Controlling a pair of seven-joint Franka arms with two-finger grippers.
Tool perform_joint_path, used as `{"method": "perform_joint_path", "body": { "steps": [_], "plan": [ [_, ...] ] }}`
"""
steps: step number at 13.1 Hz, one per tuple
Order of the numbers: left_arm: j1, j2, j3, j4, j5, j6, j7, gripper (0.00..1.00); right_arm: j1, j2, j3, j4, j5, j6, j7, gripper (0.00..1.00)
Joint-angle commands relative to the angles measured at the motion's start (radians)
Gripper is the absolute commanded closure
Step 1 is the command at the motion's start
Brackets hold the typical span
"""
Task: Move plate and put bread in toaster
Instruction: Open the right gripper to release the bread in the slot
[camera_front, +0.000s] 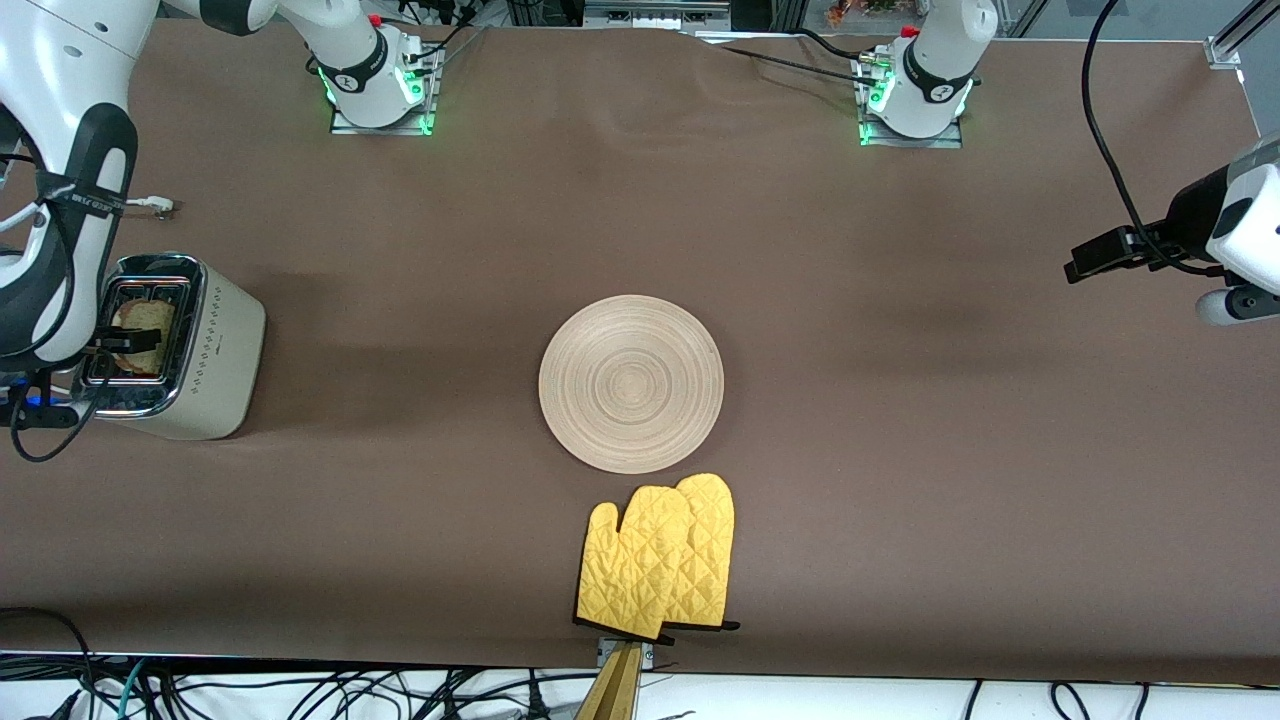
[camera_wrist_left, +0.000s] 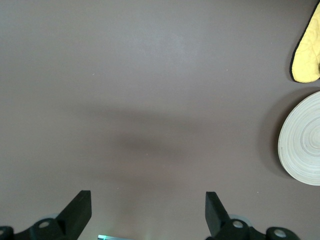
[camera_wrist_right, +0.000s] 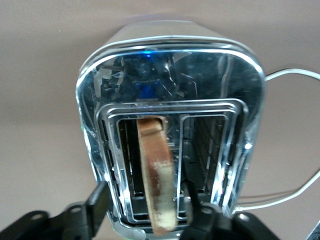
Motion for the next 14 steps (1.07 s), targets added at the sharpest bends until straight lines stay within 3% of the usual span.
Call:
{"method": "perform_joint_path", "body": {
  "steps": [1,7,14],
  "plan": [
    [0.01,-0.003,-0.003,0.0,-0.015,-0.001,-0.001,0.0,-0.008,-0.061,-0.025,0.033,0.012,-0.05,-0.017,0.0],
    [0.014,-0.003,-0.003,-0.003,-0.015,0.009,0.0,0.0,0.009,-0.126,-0.018,0.223,0.01,-0.274,-0.014,0.0],
    [0.021,-0.003,-0.003,-0.001,-0.012,0.011,0.008,0.0,0.116,-0.135,-0.018,0.234,0.015,-0.306,-0.004,0.0]
  ]
}}
